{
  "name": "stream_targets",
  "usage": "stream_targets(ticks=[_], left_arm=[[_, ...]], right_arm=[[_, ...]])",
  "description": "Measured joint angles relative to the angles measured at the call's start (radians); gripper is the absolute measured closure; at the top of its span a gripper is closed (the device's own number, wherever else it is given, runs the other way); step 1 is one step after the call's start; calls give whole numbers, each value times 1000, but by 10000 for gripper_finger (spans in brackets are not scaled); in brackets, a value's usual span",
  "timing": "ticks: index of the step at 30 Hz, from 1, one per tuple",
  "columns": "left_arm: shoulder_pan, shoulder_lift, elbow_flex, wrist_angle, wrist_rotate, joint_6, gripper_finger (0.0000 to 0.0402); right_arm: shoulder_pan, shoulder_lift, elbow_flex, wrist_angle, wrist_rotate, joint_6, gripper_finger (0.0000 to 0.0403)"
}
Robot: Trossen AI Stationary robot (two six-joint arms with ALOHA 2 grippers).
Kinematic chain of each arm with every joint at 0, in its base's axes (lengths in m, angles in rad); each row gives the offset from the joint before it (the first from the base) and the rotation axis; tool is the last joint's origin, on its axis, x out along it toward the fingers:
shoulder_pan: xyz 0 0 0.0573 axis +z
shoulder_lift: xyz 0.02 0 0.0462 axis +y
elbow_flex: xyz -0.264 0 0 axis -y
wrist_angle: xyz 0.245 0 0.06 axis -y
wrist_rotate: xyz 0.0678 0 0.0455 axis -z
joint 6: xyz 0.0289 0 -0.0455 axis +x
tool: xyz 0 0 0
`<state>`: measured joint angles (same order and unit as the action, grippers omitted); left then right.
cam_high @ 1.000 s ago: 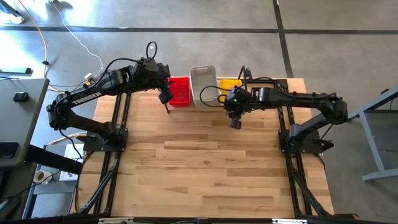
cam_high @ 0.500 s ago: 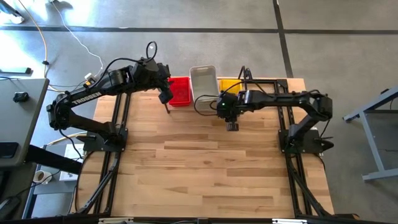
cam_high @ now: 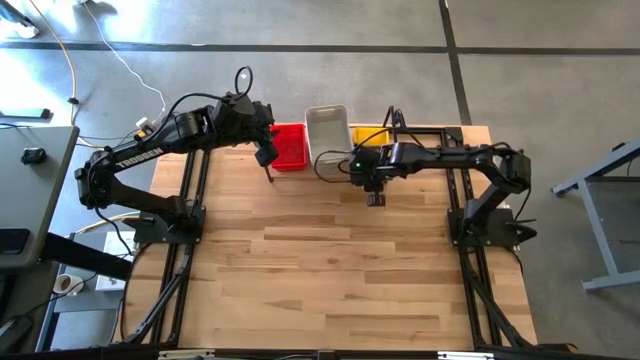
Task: Stack baskets on shelf by color
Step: Adjust the bins on the shelf
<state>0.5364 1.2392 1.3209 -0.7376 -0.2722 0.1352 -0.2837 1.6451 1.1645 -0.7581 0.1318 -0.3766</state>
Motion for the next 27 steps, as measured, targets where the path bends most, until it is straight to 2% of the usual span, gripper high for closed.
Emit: stream_targets(ticks=[15,27], left_arm=[[0,0,0,-1,0,13,264],[0,0,0,-2,0,15,264]], right_arm=[[-43,0,0,25,24,-62,304],[-21,-2,32,-19,17,-20,304]])
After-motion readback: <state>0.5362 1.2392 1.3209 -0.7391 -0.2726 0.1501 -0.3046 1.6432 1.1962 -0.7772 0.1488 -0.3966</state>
